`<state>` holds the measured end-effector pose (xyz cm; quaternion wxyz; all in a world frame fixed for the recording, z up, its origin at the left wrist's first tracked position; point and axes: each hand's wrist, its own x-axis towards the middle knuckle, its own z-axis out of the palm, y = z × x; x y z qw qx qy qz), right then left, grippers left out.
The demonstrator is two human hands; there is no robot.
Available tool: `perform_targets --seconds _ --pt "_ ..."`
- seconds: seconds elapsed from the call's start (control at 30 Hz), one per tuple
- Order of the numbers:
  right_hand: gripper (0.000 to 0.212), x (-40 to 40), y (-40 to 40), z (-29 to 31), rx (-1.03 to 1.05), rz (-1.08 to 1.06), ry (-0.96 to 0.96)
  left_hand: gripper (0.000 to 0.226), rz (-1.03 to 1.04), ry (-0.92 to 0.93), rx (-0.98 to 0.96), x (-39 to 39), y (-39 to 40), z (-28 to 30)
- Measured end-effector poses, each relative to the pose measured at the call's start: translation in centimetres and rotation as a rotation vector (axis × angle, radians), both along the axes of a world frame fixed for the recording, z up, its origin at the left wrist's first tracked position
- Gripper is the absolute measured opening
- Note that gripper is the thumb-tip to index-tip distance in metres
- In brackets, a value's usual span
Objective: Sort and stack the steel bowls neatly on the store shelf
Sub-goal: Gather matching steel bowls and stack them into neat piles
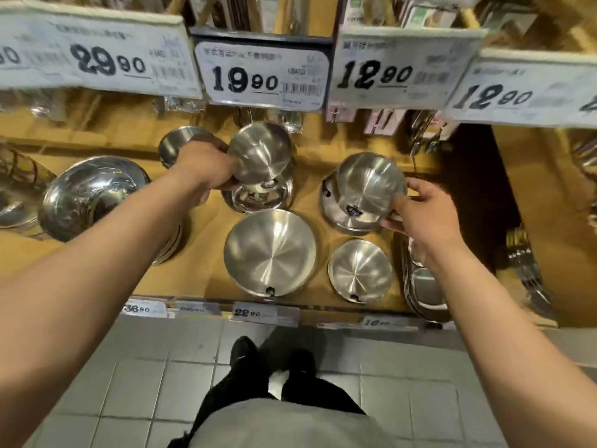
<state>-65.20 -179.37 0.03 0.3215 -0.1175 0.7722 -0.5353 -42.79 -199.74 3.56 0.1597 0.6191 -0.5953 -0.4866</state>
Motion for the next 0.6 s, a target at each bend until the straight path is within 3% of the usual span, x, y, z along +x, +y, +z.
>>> perform_targets --seconds 0.1,0.27,0.4,0.5,0.6 --pt "0.038 0.9 3.4 0.6 0.010 0.027 -0.004 0.016 -0.022 0.097 0.038 0.6 3.9 1.9" --pt "0.021 1.5 7.3 -0.3 0.091 0.078 0.088 0.017 -0.147 0.153 0.136 0.4 9.5 2.6" --pt "0.030 2.2 8.3 -0.9 0.179 0.145 0.259 0.015 -0.185 0.144 0.163 -1.0 11.4 1.9" --pt "0.033 2.8 8.5 -1.9 0.173 0.184 0.258 0.021 -0.208 0.133 0.188 -2.1 12.2 1.5" --pt "0.023 3.2 8.5 -2.8 0.173 0.223 0.263 0.028 -0.210 0.132 0.199 -2.9 13.2 0.9"
